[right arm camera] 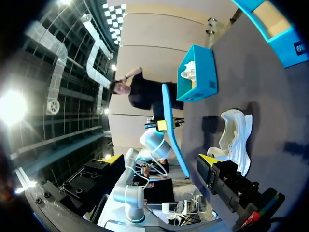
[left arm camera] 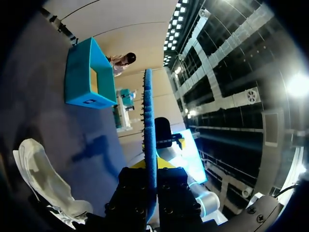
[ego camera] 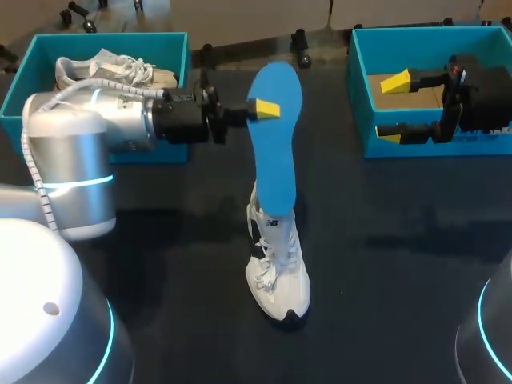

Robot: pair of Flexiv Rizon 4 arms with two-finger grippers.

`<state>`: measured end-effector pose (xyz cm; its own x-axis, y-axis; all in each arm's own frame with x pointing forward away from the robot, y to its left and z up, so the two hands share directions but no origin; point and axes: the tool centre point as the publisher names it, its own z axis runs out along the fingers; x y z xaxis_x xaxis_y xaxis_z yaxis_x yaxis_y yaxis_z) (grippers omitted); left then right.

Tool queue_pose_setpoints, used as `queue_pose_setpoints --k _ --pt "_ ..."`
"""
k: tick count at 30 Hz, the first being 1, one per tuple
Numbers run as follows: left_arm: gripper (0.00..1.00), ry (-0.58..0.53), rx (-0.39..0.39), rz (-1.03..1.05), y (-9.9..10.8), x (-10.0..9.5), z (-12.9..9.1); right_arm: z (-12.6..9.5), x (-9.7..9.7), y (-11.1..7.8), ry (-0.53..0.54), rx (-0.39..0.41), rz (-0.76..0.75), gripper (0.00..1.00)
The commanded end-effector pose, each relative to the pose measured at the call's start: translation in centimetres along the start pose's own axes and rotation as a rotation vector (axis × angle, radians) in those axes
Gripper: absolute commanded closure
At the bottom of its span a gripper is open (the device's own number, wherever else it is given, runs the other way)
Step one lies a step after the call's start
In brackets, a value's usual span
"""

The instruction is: Take the shoe out of the shoebox, open the shoe tongue, remove and reinsert the insole, then place the shoe into the shoebox

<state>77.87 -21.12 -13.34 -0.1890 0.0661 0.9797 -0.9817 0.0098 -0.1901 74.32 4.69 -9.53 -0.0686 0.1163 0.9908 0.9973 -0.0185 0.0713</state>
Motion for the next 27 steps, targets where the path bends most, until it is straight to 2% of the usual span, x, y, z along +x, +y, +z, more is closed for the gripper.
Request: queue_pose_setpoints --k 1,7,17,27 --pt "1.00 -0.006 0.003 -0.007 -0.1 -0.3 0.3 0.3 0.3 -0.1 -0.036 -0.001 0.009 0.00" --pt "1.00 0.009 0.011 -0.027 -0.1 -0.3 0.5 2.0 1.1 0.1 -0.196 -0.026 0.025 0.00" --pt "1.00 0.017 0.031 -0.047 -0.7 -0.5 1.1 4.0 2.7 0.6 -0.403 -0.062 0.015 0.00" --pt "1.00 0.022 0.047 -0.059 -1.4 -1.4 1.3 5.3 4.6 0.7 -0.574 -0.061 0.014 0.00"
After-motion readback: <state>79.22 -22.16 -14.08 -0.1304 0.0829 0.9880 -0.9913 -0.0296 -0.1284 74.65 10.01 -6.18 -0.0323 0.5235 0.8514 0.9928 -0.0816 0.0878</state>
